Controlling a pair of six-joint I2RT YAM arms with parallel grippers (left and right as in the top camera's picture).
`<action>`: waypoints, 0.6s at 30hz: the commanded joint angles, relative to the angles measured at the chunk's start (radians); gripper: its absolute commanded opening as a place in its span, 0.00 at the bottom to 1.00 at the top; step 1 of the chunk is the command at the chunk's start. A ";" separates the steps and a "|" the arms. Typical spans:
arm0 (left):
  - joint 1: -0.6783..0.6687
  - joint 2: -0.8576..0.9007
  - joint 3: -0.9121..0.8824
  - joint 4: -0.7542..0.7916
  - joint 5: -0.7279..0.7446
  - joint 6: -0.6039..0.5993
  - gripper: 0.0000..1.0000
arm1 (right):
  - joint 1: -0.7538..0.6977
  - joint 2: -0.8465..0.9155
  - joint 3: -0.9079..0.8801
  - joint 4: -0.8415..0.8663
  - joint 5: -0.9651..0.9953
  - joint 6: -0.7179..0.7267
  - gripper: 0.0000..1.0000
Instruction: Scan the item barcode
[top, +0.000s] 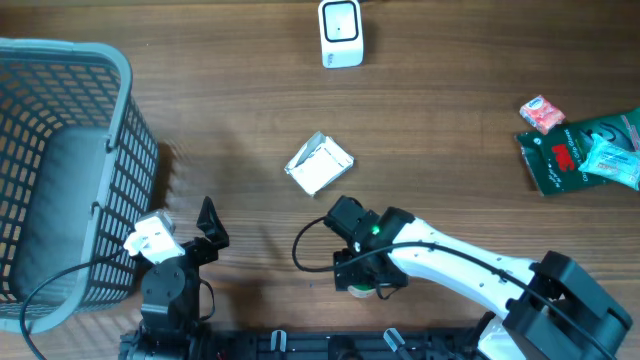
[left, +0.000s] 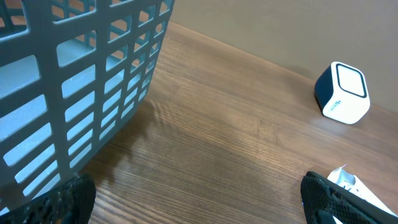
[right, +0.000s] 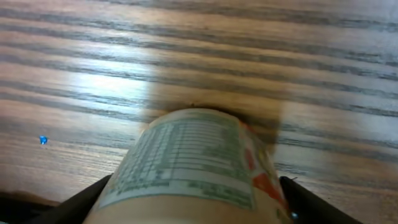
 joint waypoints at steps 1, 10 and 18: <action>-0.001 -0.007 -0.002 0.002 -0.006 -0.005 1.00 | 0.000 0.057 -0.028 0.006 -0.069 -0.016 0.70; -0.001 -0.007 -0.002 0.002 -0.006 -0.006 1.00 | -0.048 0.057 0.231 -0.226 -0.279 -0.262 0.70; -0.001 -0.007 -0.002 0.002 -0.006 -0.005 1.00 | -0.316 0.057 0.463 -0.393 -0.437 -0.426 0.78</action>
